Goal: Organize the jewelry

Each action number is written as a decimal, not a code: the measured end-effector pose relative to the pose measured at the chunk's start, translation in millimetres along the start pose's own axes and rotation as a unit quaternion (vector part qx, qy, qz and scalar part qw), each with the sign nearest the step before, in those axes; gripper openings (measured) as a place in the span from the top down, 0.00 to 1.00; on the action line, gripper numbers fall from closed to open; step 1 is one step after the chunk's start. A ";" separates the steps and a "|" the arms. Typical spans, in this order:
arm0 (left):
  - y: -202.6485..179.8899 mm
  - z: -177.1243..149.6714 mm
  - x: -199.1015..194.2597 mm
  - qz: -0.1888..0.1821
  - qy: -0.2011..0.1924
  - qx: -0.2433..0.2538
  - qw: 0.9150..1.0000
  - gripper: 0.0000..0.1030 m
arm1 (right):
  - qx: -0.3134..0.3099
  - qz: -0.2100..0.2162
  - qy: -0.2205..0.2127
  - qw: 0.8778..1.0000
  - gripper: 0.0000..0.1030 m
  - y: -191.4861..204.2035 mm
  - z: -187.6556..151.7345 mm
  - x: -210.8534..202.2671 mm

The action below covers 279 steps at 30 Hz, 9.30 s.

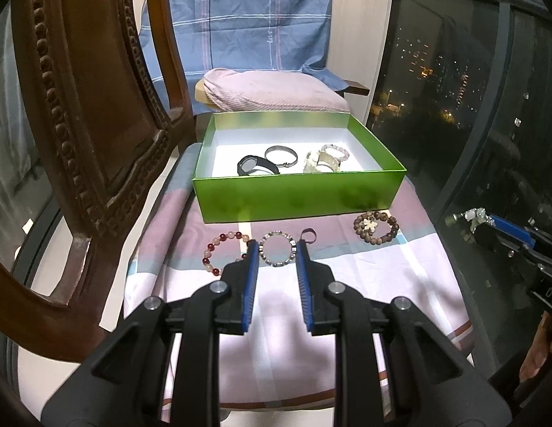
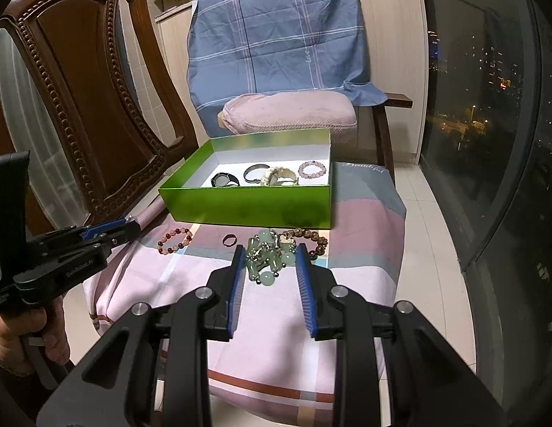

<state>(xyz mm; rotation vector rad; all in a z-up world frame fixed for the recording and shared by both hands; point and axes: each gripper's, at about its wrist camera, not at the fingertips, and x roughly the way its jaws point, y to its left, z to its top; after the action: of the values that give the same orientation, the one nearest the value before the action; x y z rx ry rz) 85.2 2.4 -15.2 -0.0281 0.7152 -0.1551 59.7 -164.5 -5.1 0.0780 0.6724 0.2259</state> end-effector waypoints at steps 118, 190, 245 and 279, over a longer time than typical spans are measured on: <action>36.8 14.6 -1.8 0.014 -0.019 -0.056 0.998 0.13 | 0.006 -0.031 -0.035 0.999 0.21 -19.4 0.5 3.1; 32.7 -8.2 130.7 0.029 0.121 0.000 0.992 0.65 | -0.003 0.018 0.012 1.000 0.88 -19.4 39.0 34.8; 36.1 23.3 -10.7 -0.063 -0.023 -0.067 0.996 0.93 | -0.023 0.034 0.011 0.999 0.88 11.7 34.3 21.5; 39.2 24.9 1.4 -0.067 -0.003 -0.062 0.996 0.93 | 0.027 -0.046 0.007 0.999 0.36 -3.6 29.4 39.1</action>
<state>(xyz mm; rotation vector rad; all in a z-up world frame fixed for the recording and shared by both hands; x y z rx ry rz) 107.7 40.2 -0.4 -0.1963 0.7155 -0.2389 108.4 -158.8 -6.5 0.0963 0.6941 0.1195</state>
